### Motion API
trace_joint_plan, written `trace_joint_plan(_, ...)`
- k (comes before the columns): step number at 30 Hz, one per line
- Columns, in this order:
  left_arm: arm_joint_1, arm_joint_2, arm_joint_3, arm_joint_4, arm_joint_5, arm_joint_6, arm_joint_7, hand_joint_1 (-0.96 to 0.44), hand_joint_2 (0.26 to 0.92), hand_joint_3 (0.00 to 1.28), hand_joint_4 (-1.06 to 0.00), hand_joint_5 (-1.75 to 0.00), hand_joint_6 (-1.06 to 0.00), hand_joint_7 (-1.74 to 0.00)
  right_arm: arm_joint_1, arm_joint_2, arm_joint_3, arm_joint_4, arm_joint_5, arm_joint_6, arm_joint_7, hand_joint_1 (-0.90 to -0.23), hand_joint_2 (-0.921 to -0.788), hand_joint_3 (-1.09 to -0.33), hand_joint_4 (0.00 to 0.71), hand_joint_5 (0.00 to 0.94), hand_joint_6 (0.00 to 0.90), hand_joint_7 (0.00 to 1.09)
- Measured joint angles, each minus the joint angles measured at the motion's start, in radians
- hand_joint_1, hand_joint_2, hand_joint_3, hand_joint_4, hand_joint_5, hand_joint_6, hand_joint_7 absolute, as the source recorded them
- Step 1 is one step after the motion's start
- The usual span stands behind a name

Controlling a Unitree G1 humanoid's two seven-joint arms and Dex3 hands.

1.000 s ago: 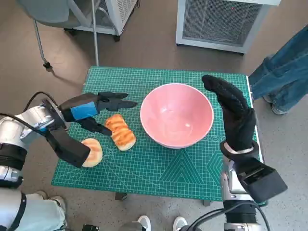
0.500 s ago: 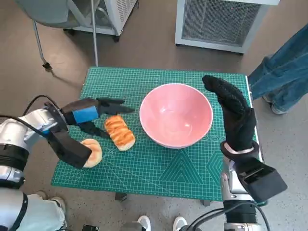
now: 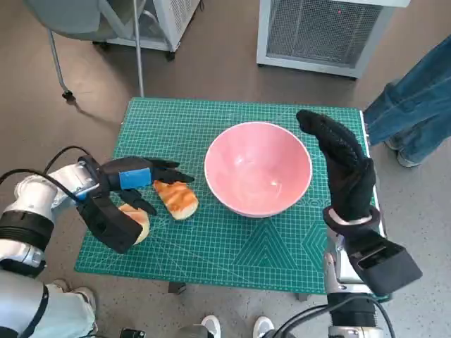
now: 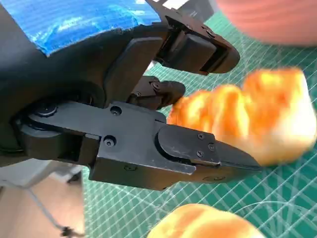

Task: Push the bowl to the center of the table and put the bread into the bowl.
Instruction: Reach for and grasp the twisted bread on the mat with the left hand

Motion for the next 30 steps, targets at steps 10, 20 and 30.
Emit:
trace_joint_plan(10,0.001,-0.008,-0.005,-0.005,-0.001,0.051,-0.033,-0.23,0.774,0.0,-0.24,0.0,-0.41,0.0,0.0,0.005,-0.002,0.0,0.001,0.001,0.0,-0.655,-0.921,-0.79,0.216,0.002,-0.001,0.64)
trace_joint_plan(20,0.001,-0.045,-0.042,0.033,0.018,0.071,0.035,-0.21,0.779,0.0,-0.35,-0.04,-0.46,-0.03,0.0,0.012,-0.001,0.004,0.001,0.001,0.002,-0.655,-0.921,-0.79,0.217,0.002,-0.001,0.64)
trace_joint_plan(30,-0.005,-0.076,-0.077,0.109,0.034,0.042,0.188,-0.14,0.907,0.15,-0.65,-0.65,-0.55,-1.11,0.001,0.013,-0.002,0.003,0.002,0.002,0.006,-0.654,-0.921,-0.793,0.215,0.002,-0.001,0.64)
